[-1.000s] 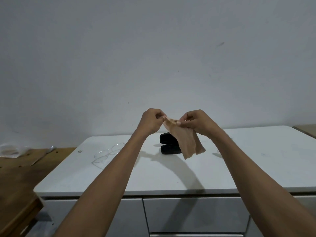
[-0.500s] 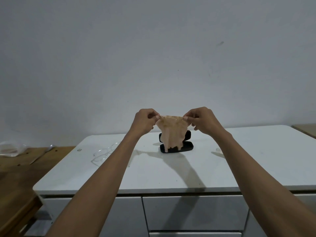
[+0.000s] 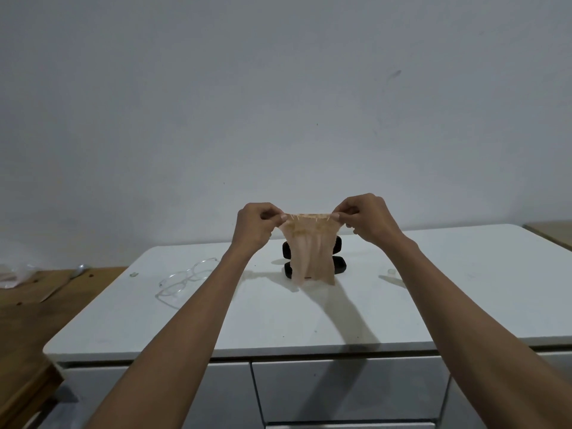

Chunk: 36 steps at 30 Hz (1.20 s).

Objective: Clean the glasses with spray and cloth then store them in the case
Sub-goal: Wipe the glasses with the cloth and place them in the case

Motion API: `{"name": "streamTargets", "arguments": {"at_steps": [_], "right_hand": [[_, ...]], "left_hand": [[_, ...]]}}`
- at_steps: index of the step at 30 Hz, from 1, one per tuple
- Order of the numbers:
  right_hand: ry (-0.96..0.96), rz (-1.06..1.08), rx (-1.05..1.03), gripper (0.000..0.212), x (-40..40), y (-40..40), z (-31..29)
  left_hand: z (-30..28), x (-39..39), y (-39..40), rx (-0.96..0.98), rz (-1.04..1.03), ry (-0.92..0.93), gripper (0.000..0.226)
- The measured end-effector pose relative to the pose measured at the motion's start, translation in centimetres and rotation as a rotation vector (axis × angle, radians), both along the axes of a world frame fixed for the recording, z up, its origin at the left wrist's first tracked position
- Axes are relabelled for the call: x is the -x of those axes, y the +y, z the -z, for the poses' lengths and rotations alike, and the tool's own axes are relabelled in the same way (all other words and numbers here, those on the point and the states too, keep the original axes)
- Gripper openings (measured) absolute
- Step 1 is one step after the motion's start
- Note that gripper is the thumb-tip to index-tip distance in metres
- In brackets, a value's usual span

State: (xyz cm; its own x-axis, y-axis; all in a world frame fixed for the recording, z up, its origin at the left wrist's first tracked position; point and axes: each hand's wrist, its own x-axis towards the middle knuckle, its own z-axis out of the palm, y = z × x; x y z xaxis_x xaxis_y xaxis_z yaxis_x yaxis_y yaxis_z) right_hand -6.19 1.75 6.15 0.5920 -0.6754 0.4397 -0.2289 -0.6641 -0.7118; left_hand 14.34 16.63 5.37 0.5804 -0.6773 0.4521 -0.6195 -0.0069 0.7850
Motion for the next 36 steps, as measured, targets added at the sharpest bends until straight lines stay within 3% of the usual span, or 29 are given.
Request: {"name": "streamTargets", "arguments": {"at_steps": [4,8,12,16,18,22,28,32,36], "right_hand": [[0.084,-0.044,-0.029,0.004,0.6,-0.3,0.4],[0.454,-0.167,-0.105,0.025,1.4,0.2,3.0],[0.815,-0.260,-0.249,0.025,1.9,2.1,6.7],[0.918,-0.270,-0.344,0.013,2.4,3.2,7.1],[0.954,-0.288,-0.407,0.013,2.8,3.4,6.3],[0.790,-0.200,-0.379,0.016,2.6,3.0,5.9],[0.466,0.174,-0.129,0.016,0.1,1.2,10.3],[0.420,0.304,-0.128,0.019,-1.1,1.3,12.0],[0.416,0.351,-0.155,0.016,-2.2,1.0,12.5]], "left_hand": [[0.3,0.1,0.4,-0.103,0.132,-0.018,0.006],[3.3,0.4,1.4,-0.442,0.323,-0.065,0.018],[7.5,2.3,2.9,-0.711,0.393,-0.105,0.020],[8.0,3.3,4.2,-0.826,0.429,-0.069,0.007],[7.2,3.4,4.5,-0.883,0.445,-0.013,0.014],[7.2,2.9,4.0,-0.778,0.356,-0.005,0.037],[10.2,2.8,0.9,-0.422,-0.040,-0.088,0.016],[10.9,3.3,-0.9,-0.451,-0.228,-0.054,0.025],[11.3,2.9,-2.4,-0.505,-0.279,0.005,0.016]]}}
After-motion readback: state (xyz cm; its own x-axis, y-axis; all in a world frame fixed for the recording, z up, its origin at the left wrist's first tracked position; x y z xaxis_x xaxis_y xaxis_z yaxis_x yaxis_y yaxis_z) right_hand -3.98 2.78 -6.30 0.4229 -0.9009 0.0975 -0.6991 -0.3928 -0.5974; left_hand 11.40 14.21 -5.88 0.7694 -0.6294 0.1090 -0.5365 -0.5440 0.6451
